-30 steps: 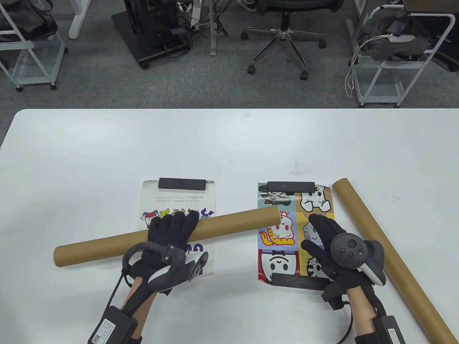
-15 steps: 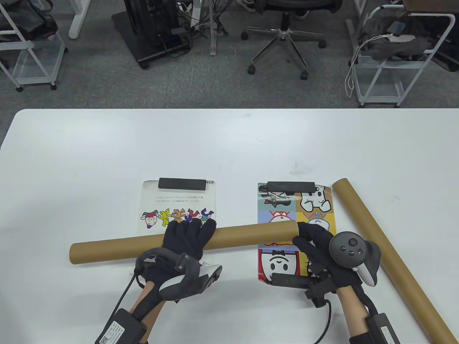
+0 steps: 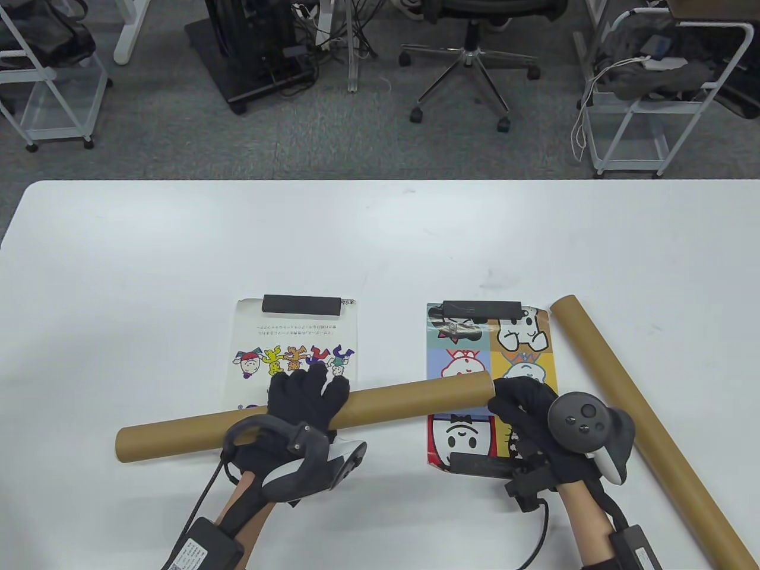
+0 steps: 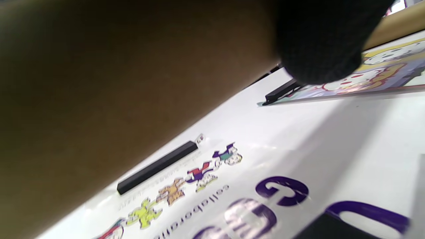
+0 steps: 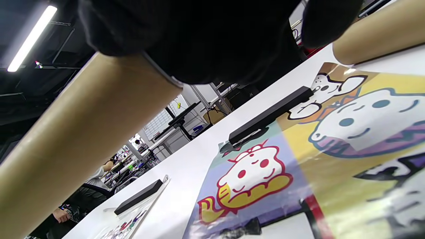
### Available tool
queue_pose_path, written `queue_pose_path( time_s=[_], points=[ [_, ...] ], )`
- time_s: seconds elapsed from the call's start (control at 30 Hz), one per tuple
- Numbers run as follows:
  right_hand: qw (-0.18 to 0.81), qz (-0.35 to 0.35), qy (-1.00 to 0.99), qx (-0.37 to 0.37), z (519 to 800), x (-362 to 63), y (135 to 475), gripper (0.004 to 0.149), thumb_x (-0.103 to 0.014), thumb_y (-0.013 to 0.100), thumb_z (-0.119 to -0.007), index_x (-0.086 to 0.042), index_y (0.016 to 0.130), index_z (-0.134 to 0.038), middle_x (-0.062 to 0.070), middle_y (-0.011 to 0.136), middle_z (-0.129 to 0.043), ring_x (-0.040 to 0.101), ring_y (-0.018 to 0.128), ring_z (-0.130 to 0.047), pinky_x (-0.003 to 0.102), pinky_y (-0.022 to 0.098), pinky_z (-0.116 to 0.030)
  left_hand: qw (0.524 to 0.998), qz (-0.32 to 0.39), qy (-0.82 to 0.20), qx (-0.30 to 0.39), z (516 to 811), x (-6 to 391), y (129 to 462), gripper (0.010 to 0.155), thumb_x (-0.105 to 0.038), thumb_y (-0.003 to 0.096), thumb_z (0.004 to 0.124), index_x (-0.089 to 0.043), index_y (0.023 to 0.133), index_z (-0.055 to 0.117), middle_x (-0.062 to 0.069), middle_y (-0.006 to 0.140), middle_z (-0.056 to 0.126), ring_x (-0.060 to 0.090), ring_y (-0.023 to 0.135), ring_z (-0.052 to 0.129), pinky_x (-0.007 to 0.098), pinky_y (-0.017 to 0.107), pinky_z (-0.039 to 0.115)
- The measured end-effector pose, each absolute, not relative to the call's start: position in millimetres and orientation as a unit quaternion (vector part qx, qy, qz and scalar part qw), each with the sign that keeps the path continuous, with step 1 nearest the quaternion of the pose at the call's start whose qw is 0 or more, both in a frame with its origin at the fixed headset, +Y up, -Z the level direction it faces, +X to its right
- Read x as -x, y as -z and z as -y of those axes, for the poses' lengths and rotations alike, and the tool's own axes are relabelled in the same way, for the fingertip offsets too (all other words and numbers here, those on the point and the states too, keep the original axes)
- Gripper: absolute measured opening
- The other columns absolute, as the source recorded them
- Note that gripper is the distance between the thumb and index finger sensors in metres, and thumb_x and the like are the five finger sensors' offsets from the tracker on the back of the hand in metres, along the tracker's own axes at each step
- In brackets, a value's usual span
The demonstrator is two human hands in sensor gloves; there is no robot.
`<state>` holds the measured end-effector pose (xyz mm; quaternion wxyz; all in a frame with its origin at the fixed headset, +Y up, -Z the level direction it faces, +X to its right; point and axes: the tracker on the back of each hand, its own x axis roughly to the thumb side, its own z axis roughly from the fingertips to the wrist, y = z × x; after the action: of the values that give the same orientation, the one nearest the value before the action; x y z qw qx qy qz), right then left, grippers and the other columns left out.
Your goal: Roll up posters and store in mailing tubes
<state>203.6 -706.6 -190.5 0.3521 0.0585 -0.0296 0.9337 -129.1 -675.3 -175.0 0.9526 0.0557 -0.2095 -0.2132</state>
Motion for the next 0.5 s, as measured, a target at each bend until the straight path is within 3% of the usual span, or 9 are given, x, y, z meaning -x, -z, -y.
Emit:
queue_pose_path(
  time_s=[0.07,0.13,0.33,0.5],
  points=[
    [0.362,0.032,-0.93,-0.058,704.5,-201.3,189.5,0.043,-0.039,0.045,-0.07,-0.022,0.083,-0.078,0.009,0.085,-0.087,0.039,0.076,-0.087,0.074,0.066,-0.056,0.952,0.208,0.215,-0.064,673.9,131.5,176.5,0.083,-0.056,0.0405,0.081,-0.03,0.111,0.045,0.0,0.104,0.085,0.028,0.091,0.1,0.056,0.076,0.078],
    [0.371,0.031,-0.927,-0.055,704.7,-200.4,186.5,0.044,-0.039,0.046,-0.069,-0.019,0.085,-0.077,0.011,0.086,-0.086,0.041,0.077,-0.085,0.074,0.066,-0.055,0.951,0.211,0.217,-0.066,673.5,132.1,177.9,0.084,-0.055,0.0405,0.08,-0.03,0.111,0.043,-0.004,0.101,0.085,0.024,0.088,0.101,0.056,0.077,0.077],
    [0.374,0.021,-0.926,-0.041,710.8,-202.6,190.0,0.046,-0.04,0.047,-0.068,-0.017,0.085,-0.077,0.014,0.088,-0.084,0.044,0.078,-0.083,0.074,0.066,-0.055,0.947,0.229,0.221,-0.053,681.1,128.6,181.8,0.087,-0.045,0.0458,0.076,-0.023,0.116,0.03,0.004,0.112,0.073,0.032,0.098,0.089,0.059,0.08,0.069],
    [0.387,0.015,-0.921,-0.034,714.0,-204.6,194.2,0.042,-0.038,0.05,-0.069,-0.017,0.085,-0.077,0.014,0.087,-0.084,0.043,0.077,-0.083,0.074,0.066,-0.055,0.947,0.228,0.217,-0.067,678.9,128.2,178.5,0.088,-0.045,0.0442,0.079,-0.022,0.117,0.034,0.005,0.112,0.075,0.031,0.097,0.091,0.057,0.079,0.071]
  ],
)
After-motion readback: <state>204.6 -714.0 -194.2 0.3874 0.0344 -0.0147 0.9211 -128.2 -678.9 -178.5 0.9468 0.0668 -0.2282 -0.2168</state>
